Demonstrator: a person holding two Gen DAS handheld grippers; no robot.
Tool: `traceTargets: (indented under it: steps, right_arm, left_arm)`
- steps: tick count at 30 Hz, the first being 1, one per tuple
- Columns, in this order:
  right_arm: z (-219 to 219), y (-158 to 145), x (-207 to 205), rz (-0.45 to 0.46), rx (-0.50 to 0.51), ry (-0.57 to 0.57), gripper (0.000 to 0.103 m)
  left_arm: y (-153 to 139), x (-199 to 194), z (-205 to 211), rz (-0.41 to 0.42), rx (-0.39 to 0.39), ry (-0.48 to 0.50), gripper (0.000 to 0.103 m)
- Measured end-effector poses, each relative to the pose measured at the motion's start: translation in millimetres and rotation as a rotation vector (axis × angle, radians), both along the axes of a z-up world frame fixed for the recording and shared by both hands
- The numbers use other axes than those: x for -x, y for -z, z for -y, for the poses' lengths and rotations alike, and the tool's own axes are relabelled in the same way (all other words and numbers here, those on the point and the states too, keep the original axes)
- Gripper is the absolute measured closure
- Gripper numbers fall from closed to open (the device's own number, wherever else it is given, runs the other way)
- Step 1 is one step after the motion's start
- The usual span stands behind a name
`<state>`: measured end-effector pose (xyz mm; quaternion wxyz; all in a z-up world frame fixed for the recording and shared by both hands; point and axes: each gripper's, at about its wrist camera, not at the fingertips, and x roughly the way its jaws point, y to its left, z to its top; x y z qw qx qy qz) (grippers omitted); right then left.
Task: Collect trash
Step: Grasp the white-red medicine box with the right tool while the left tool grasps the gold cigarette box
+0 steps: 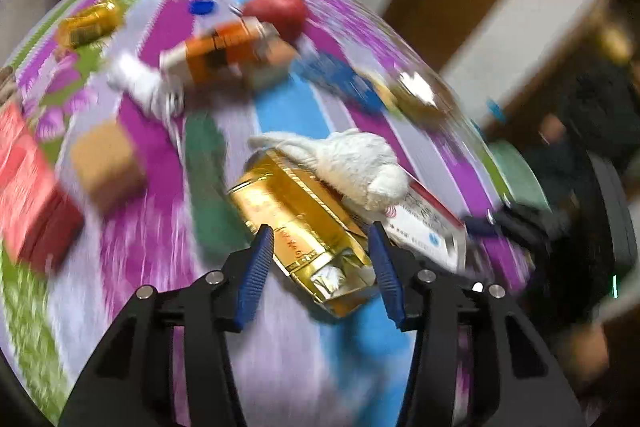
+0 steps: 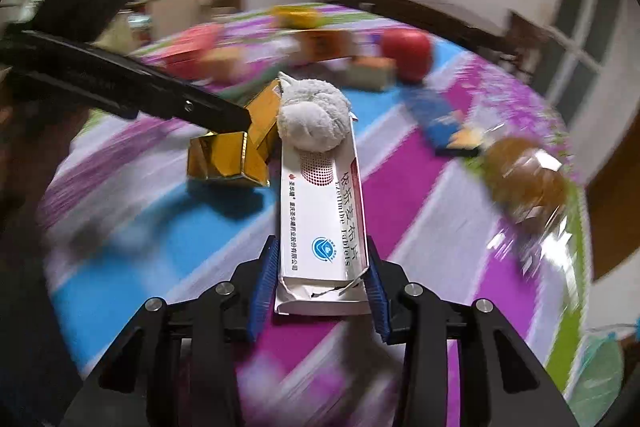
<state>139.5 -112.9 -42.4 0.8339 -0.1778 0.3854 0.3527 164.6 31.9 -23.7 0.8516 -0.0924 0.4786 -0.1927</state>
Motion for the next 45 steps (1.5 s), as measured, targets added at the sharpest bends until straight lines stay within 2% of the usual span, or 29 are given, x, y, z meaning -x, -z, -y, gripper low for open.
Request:
traceTargets:
  steps: [1,2,3,4,6,8,10,11,14,16,18,20,22,23,25,27,28,31,33,36,42,45]
  right_arm:
    - [3,-1,14,-0.001,0.0,-0.018,0.061]
    - [6,-1,23,0.009,0.009,-0.005,0.061]
    - [13,-3,29,0.024,0.015,0.055,0.061]
    - [20,-6,28,0.016,-0.003,0.115,0.061]
    - [39,-14,20,0.011,-0.074,0.247,0.061]
    - [49,-23,13,0.061,-0.096,0.355,0.061]
    - [58,-29,11,0.066,-0.146,0.415,0.061]
    - [61,-31,13,0.069,-0.169,0.43,0.06]
    - [61,-30,32,0.124,-0.166,0.445,0.059]
    - [64,-23,46,0.108,-0.187,0.458,0.059]
    - [69,-15,58,0.081,-0.218,0.487,0.059]
    - [74,-10,71,0.072,-0.241,0.51,0.059]
    - [78,-8,81,0.055,-0.274,0.512,0.059]
    - [80,-6,86,0.052,-0.282,0.513,0.059]
    - [79,-6,96,0.051,-0.298,0.512,0.059]
    - [78,-5,103,0.044,-0.312,0.504,0.058]
    - [77,-5,106,0.046,-0.312,0.5,0.058]
    - [76,-5,112,0.056,-0.304,0.494,0.058]
    - [76,-4,116,0.047,-0.314,0.493,0.058]
    - [76,-3,117,0.039,-0.317,0.494,0.057]
    - [68,0,115,0.029,-0.299,0.493,0.058]
    - [64,-1,114,0.045,-0.282,0.496,0.058]
  left_arm:
    - [-2,15,-4,0.022,-0.031,0.006,0.054]
    - [-2,29,-11,0.041,-0.077,-0.001,0.048]
    - [-2,37,-15,0.053,-0.108,-0.019,0.039]
    - [-2,45,-23,0.066,-0.143,-0.064,0.037]
    - [-2,51,-33,0.067,-0.128,-0.118,0.037]
    - [-3,51,-38,0.069,-0.092,-0.153,0.037]
    - [-5,54,-35,0.085,-0.102,-0.17,0.037]
    - [-8,58,-30,0.106,-0.124,-0.161,0.037]
    - [-16,79,-22,0.189,-0.219,-0.127,0.024]
    - [-14,85,-20,0.211,-0.275,-0.103,0.024]
    - [-8,86,-17,0.192,-0.318,-0.077,0.024]
    - [-5,90,-14,0.193,-0.322,-0.028,0.024]
    - [-11,103,-3,0.201,-0.267,0.062,0.024]
    - [-13,108,5,0.22,-0.268,0.086,0.024]
    - [-11,110,17,0.259,-0.356,0.068,0.024]
    - [2,95,19,0.232,-0.422,0.007,0.024]
    - [7,89,14,0.203,-0.403,-0.017,0.024]
    - [18,72,-9,0.115,-0.25,-0.081,0.024]
    - [20,67,-15,0.1,-0.196,-0.094,0.028]
    - [23,63,-8,0.159,-0.259,-0.106,0.044]
    - [23,64,-12,0.168,-0.201,-0.133,0.05]
    - [20,70,-14,0.173,-0.224,-0.138,0.05]
